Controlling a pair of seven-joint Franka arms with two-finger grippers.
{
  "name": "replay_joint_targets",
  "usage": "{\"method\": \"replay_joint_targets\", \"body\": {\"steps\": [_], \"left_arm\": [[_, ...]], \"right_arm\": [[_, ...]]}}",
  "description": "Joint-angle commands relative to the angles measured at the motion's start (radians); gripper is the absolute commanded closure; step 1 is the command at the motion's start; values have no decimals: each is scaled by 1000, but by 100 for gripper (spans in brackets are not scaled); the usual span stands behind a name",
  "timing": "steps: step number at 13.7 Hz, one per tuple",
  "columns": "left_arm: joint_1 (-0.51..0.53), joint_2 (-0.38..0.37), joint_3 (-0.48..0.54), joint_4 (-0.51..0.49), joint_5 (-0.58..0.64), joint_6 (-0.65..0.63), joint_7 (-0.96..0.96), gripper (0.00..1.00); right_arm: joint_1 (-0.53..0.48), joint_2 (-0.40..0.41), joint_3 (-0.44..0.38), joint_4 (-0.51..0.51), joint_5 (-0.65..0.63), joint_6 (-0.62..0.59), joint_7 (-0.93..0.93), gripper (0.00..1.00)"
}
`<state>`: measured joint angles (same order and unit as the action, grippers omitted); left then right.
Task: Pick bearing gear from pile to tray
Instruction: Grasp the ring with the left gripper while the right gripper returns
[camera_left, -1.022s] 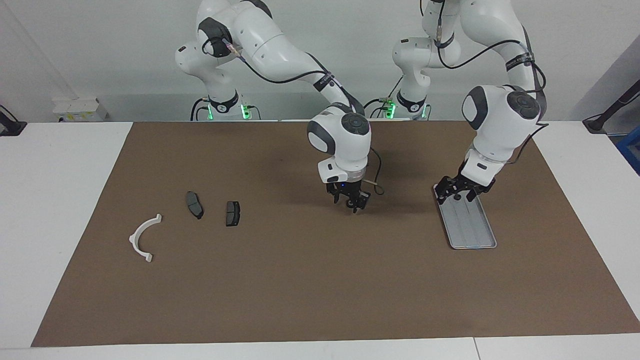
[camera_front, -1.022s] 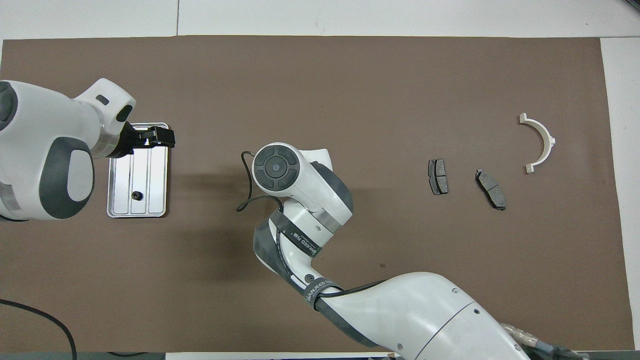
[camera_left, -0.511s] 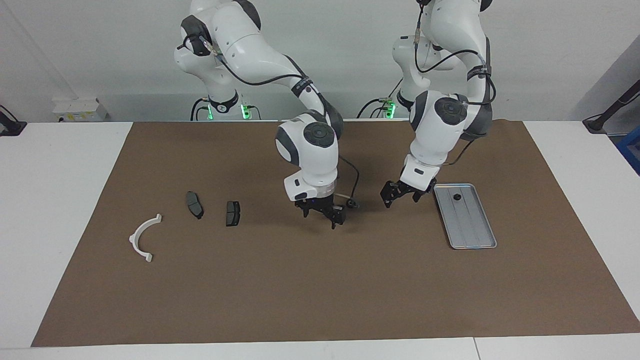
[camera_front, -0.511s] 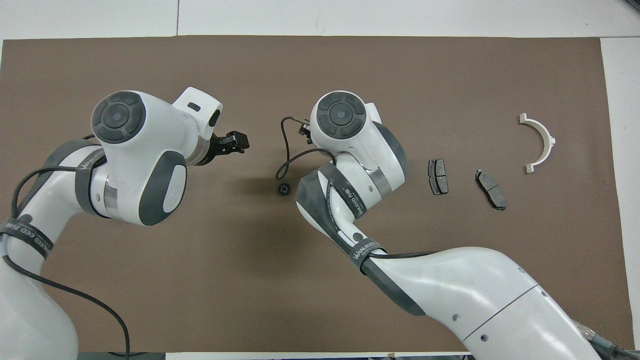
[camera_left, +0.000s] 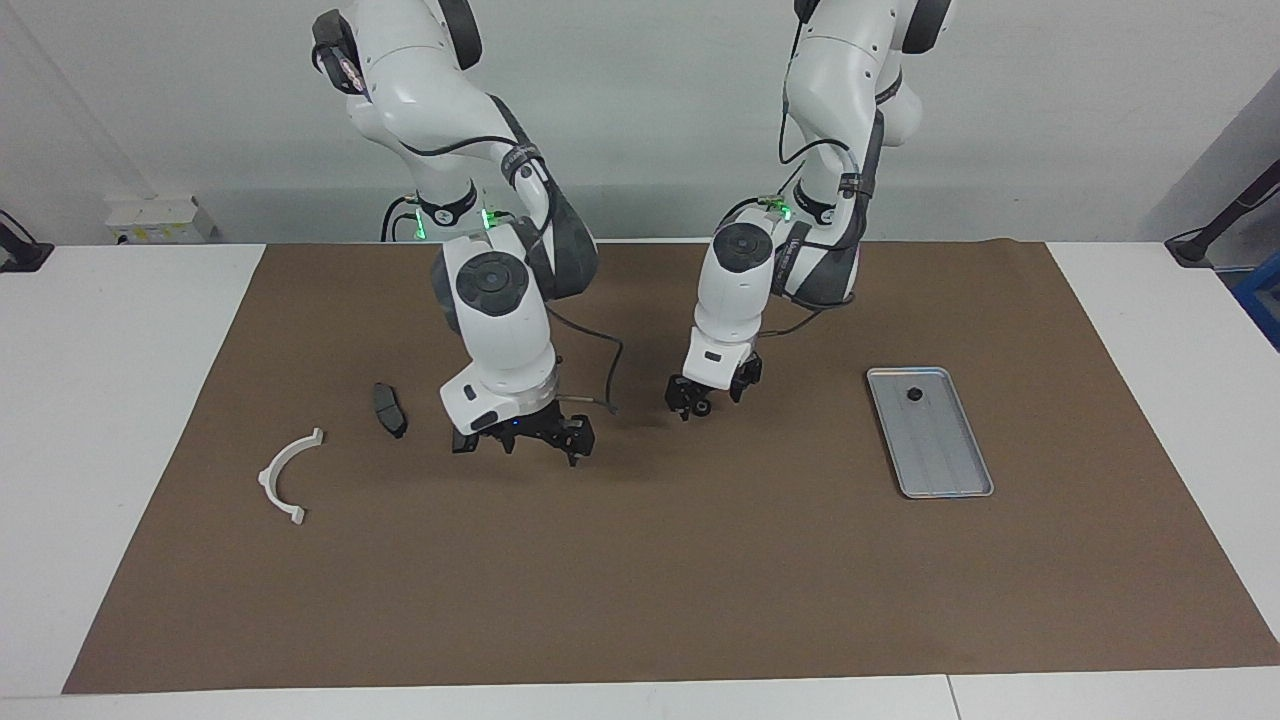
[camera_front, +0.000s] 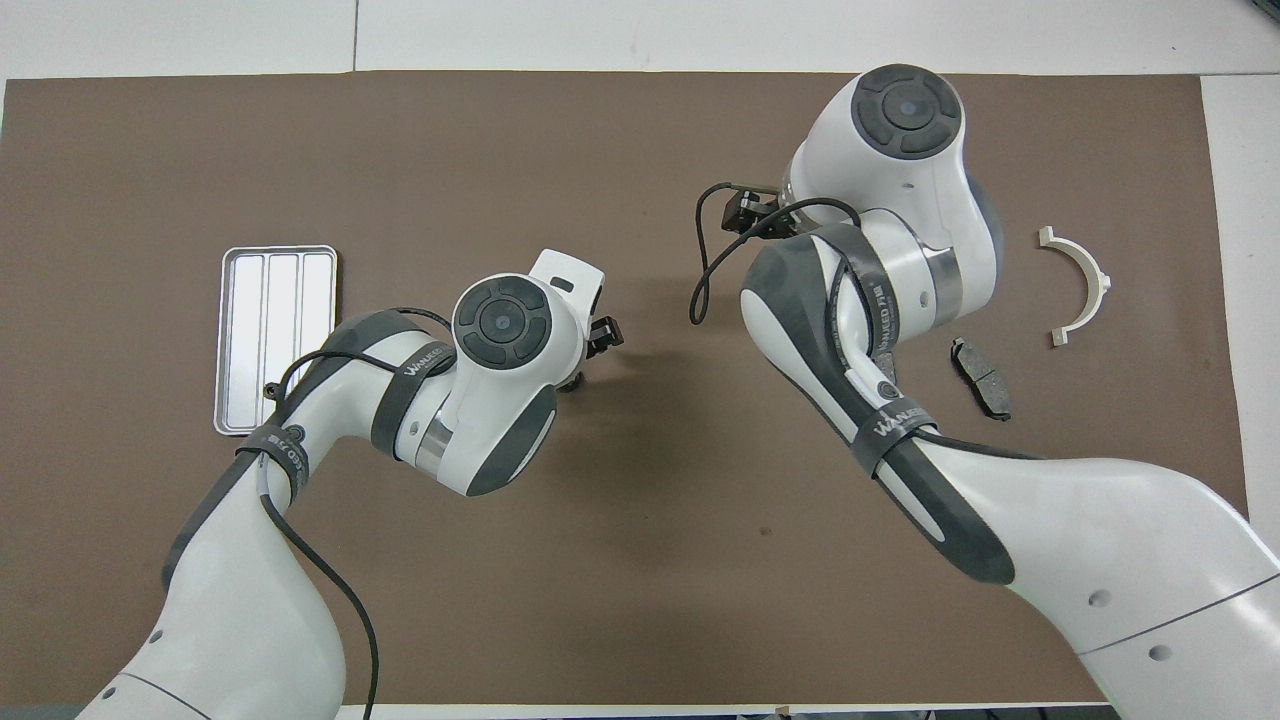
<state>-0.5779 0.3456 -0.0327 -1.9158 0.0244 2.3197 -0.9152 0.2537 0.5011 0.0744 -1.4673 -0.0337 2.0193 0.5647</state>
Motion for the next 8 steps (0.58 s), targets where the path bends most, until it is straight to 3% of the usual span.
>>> {"method": "replay_joint_targets", "body": {"steps": [1, 3, 5, 8], "left_arm": [[-19, -7, 16, -51, 22, 42, -25, 13], [-17, -10, 16, -71, 22, 63, -24, 29], [-14, -10, 16, -71, 22, 67, -24, 34], [-17, -8, 16, -71, 22, 72, -30, 35]], "right_arm": [[-83, -91, 18, -57, 17, -28, -205, 0], [-128, -172, 18, -120, 17, -28, -340, 0], [-174, -267, 16, -186, 18, -37, -402, 0], [-208, -400, -1, -222, 18, -181, -515, 0]]}}
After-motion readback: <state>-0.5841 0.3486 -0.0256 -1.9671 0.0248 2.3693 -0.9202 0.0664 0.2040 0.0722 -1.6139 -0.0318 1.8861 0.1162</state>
